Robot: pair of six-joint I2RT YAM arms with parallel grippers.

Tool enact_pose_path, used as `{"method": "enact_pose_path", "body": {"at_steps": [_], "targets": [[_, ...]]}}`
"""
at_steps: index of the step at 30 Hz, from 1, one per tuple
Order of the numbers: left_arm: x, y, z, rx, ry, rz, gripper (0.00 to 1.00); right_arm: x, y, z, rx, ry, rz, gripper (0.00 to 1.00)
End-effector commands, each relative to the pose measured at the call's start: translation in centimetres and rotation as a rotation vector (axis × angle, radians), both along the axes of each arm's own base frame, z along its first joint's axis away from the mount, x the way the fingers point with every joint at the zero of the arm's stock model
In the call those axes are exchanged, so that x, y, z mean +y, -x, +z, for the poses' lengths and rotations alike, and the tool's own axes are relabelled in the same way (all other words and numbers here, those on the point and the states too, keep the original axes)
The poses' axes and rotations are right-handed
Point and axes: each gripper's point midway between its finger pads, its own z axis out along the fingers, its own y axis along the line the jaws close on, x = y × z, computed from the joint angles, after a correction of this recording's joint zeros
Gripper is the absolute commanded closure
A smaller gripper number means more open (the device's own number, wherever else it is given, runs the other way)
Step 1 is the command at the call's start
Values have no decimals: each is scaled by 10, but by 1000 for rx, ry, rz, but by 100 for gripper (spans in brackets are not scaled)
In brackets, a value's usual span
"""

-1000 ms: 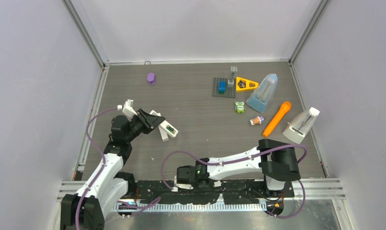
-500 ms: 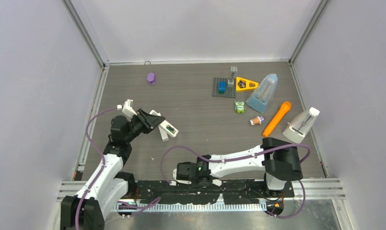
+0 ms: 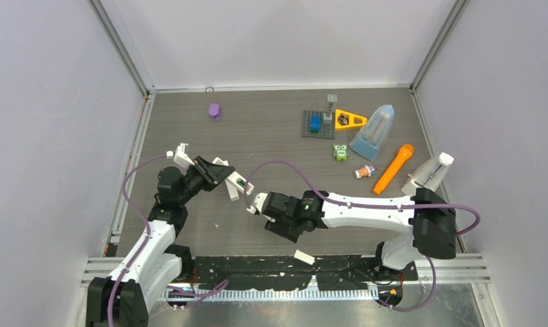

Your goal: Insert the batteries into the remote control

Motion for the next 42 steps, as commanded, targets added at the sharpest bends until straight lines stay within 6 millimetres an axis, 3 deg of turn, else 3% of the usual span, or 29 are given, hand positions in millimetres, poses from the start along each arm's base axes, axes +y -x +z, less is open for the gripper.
{"method": "enact_pose_path", "body": {"at_steps": [1, 7, 19, 32, 37, 42], "targets": [[0, -3, 20, -85, 24, 1, 100, -3, 18, -10, 92, 25, -49, 40], [2, -6, 21, -92, -2, 13, 100, -8, 34, -25, 181, 99, -116, 33], [5, -11, 19, -89, -33, 19, 100, -9, 61, -55, 225, 166, -117, 33], [4, -10, 22, -92, -31, 16, 100, -23, 63, -75, 225, 227, -126, 49], [4, -10, 21, -90, -30, 14, 100, -23, 60, -78, 212, 225, -138, 64], [4, -9, 21, -92, -29, 11, 100, -20, 60, -77, 214, 209, -141, 71]]}}
